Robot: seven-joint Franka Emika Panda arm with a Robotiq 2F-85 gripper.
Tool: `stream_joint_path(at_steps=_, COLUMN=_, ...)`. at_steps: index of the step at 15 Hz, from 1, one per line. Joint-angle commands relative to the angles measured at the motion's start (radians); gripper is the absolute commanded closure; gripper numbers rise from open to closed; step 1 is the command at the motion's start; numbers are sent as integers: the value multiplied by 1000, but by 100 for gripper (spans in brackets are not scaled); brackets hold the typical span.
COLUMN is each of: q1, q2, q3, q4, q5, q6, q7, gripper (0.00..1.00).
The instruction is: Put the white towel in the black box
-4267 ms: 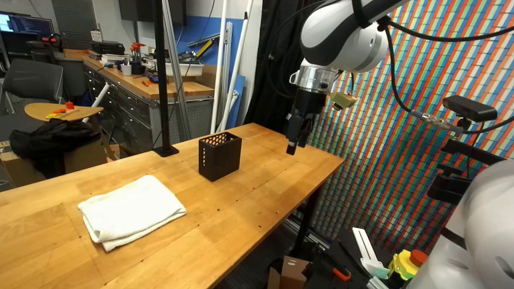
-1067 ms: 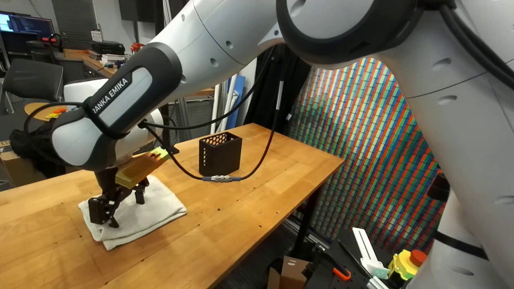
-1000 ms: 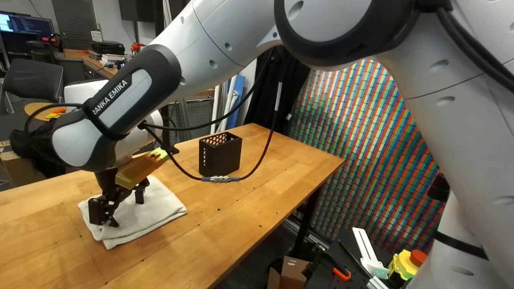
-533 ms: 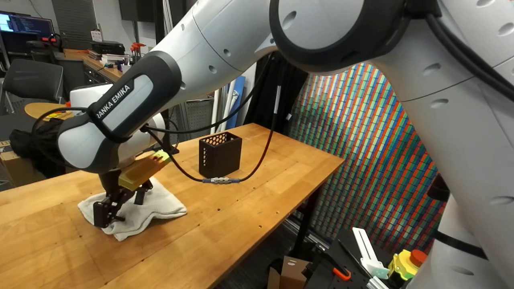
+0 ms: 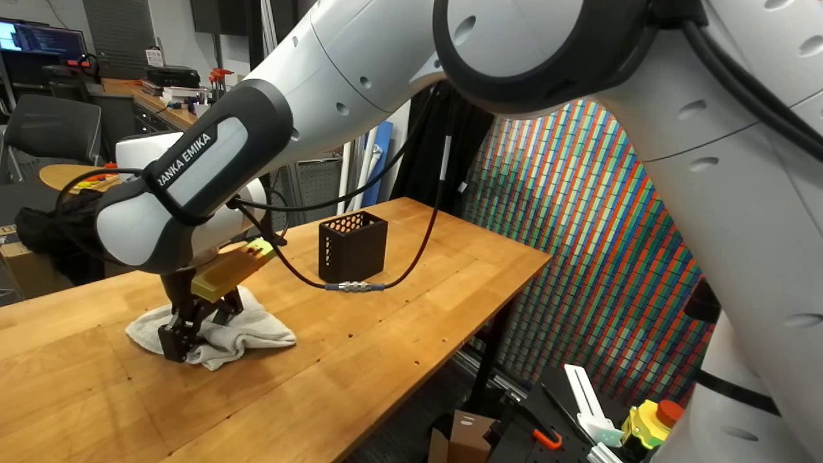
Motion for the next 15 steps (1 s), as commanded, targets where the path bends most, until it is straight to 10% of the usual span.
stream_joint_path(at_steps=1, q1=-6, q2=-52, q3=-13, q4=-30, q5=8, q6=-5, q7=20, gripper=100)
stream_joint_path(at_steps=15, q1=-90, q2=-342, q3=-86, q4=-155, q5=-20, q6=-94, q7=29, gripper=98)
